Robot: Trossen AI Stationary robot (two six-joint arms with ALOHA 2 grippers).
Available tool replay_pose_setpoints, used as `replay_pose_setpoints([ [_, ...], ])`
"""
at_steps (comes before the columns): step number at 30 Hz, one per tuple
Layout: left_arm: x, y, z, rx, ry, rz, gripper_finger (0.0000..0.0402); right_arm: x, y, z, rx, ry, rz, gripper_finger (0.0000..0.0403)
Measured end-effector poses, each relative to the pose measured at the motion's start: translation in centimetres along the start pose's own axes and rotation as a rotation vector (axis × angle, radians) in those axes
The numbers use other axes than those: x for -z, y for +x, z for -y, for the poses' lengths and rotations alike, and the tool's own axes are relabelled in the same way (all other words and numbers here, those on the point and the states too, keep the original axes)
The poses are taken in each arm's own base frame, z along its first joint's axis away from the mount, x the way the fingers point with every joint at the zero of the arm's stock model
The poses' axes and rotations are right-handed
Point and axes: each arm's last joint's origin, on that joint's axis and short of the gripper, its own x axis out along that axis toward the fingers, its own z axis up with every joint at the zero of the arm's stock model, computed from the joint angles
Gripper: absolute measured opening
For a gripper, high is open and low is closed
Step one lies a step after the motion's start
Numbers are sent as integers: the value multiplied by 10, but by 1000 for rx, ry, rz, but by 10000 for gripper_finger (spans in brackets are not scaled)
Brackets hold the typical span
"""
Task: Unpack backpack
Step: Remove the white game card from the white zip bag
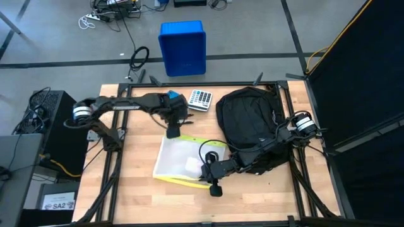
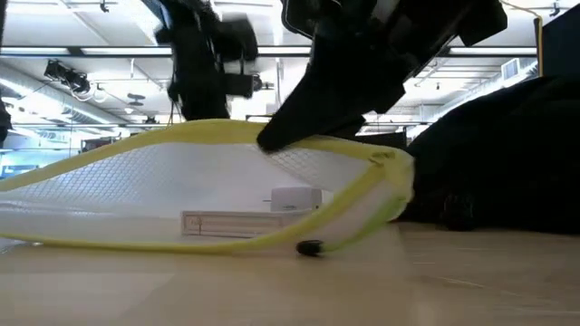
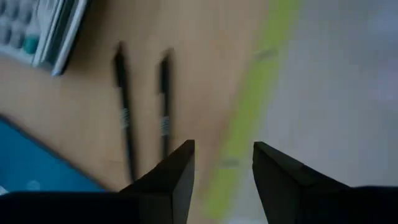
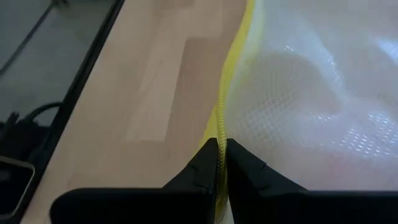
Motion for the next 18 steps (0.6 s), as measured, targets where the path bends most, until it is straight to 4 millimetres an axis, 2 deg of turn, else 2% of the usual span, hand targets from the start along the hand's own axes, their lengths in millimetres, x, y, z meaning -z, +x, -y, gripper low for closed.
replay_pose_setpoints([
  [6, 5, -47, 79, 70, 71, 202, 131, -3, 0, 0, 27, 23, 46, 0],
  [9, 7, -60, 122, 124, 103, 345, 131, -5, 0, 0, 50, 29, 66, 0],
  [13, 18, -56, 182, 180, 185, 535, 131, -8, 0, 0, 71, 35, 102, 0],
  [18, 41, -26, 233, 166, 200, 601, 131, -12, -1, -1, 80, 48, 154, 0],
])
